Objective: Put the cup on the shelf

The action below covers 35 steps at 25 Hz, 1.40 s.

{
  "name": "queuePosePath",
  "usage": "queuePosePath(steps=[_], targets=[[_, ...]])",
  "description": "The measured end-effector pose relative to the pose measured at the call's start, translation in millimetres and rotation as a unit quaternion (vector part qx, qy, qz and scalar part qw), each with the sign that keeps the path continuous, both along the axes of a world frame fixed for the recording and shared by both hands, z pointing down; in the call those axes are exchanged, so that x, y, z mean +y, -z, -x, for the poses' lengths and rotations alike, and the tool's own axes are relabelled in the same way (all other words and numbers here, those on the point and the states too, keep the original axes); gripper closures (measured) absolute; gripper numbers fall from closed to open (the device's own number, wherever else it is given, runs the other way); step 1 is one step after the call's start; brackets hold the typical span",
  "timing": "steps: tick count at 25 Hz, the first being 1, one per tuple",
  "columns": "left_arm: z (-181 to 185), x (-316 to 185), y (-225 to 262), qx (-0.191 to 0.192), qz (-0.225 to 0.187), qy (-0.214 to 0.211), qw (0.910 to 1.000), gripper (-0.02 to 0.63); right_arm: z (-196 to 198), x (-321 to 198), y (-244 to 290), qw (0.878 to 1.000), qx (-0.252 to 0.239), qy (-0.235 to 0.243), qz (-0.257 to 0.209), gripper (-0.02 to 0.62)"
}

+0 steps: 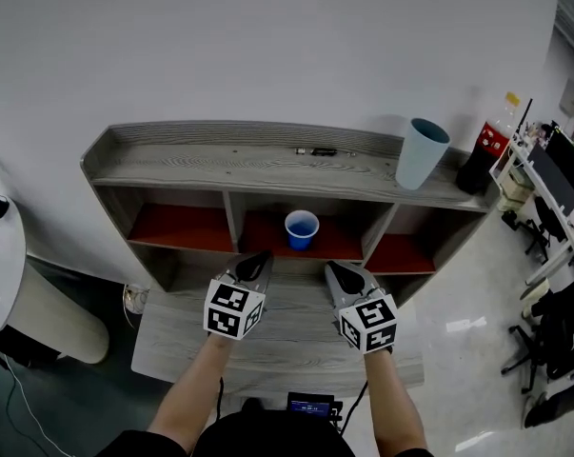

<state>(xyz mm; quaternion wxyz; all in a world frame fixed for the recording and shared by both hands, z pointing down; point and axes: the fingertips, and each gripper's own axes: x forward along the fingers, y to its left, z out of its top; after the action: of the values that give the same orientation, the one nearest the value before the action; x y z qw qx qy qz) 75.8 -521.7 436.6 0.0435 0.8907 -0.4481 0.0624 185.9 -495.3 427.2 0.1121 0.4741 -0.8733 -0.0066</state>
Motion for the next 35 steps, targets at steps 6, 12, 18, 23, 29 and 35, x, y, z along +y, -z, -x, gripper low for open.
queuePosePath(steps=[6,12,18,23,29,35], targets=[[6.8,32.3,-18.0,0.019,0.007,-0.043,0.9988,0.606,4.1,24.1,-12.5,1.000,0.006,0.007,0.003,0.597],[-4.1,59.9,-25.9,0.023,-0.001,-0.104,0.9943,0.604,1.4,42.7,-30.5,1.000,-0.003,0.002,0.023,0.597],[-15.8,71.1,-20.3,0.041,-0.008,-0.133,0.9903,0.604,-1.0,50.1,-28.3,1.000,-0.007,-0.003,0.023,0.597],[-20.5,73.6,-23.7,0.035,-0.005,-0.133,0.9905,0.604,-9.5,54.3,-28.2,1.000,-0.011,-0.011,0.024,0.597],[-27.0,79.1,-27.0,0.037,-0.009,-0.118,0.9923,0.604,-20.0,60.7,-32.5,1.000,-0.007,-0.002,0.027,0.597],[-32.2,96.1,-40.1,0.035,0.003,-0.098,0.9946,0.603,-27.2,69.6,-41.7,0.999,-0.004,0.024,0.031,0.595]])
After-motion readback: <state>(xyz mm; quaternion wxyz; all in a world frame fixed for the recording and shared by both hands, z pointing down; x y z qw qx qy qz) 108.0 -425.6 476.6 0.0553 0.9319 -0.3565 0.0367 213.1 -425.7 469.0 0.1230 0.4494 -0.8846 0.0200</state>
